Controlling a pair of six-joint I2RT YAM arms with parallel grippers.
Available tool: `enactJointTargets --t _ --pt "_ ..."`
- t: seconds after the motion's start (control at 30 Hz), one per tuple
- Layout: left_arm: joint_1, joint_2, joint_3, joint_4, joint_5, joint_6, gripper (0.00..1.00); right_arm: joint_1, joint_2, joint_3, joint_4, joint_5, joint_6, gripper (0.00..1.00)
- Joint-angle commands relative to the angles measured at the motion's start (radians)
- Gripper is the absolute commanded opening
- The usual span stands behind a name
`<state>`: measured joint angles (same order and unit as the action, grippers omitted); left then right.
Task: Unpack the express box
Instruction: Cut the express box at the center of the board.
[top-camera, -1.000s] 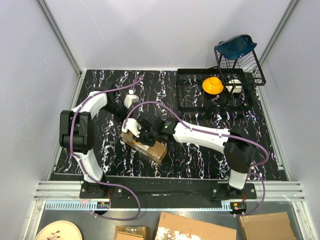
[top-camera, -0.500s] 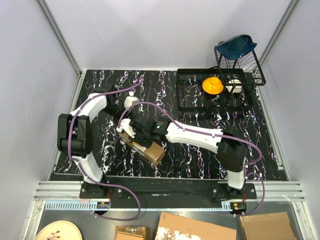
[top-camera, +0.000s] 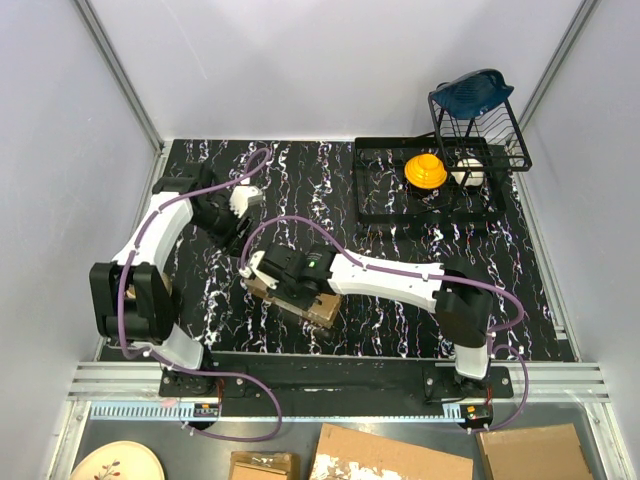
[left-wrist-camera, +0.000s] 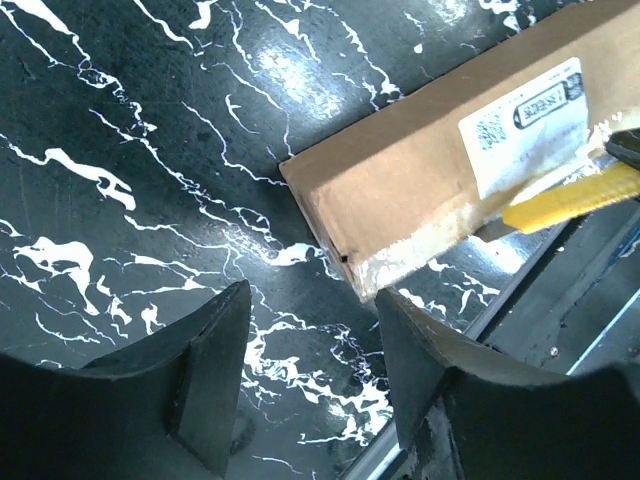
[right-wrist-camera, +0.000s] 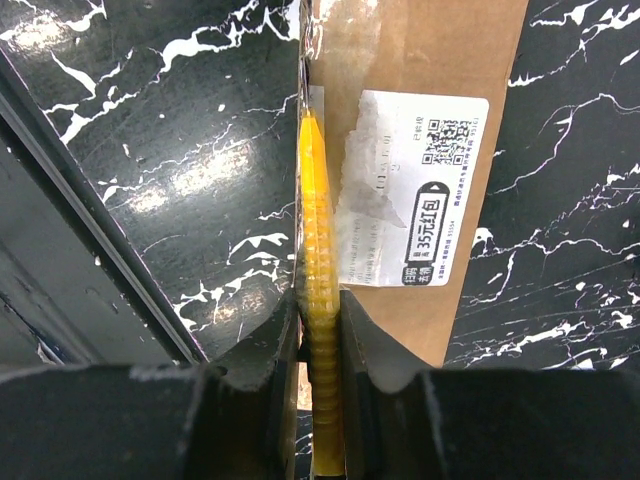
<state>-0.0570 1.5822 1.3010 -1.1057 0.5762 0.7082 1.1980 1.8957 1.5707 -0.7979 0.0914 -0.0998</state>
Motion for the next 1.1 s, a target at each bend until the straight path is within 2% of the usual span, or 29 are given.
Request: enactJointTargets --t 0.0,0.2,0.37,0.47,0.67,0.87,1.07 --pt "0.002 -0.067 -0.006 -0.063 0.089 0.025 0.57 0.003 -0.043 0.035 -0.087 0.030 0.009 0.00" --pt "-0.053 -0.083 -0.029 -0.066 0.226 0.017 0.57 0.003 -0.072 0.034 -0.032 0.027 0.006 0.00" --pt "-0.141 -0.076 -0.095 0.042 0.195 -0.061 0.57 0.003 -0.093 0.035 0.017 0.021 0.012 0.00" --pt "-0.155 -0.054 -0.140 0.104 0.189 -0.101 0.57 0.003 -0.121 0.014 0.071 0.010 0.026 0.00" --pt "-0.158 -0.031 -0.149 0.130 0.156 -0.108 0.57 0.003 -0.138 -0.028 0.114 -0.041 0.043 0.00" --pt "-0.155 -0.088 -0.151 0.124 0.113 -0.115 0.57 0.003 -0.136 -0.044 0.109 -0.053 0.035 0.00" --pt "-0.093 -0.103 -0.033 0.081 0.105 -0.127 0.57 0.003 -0.136 -0.061 0.115 -0.078 0.041 0.00"
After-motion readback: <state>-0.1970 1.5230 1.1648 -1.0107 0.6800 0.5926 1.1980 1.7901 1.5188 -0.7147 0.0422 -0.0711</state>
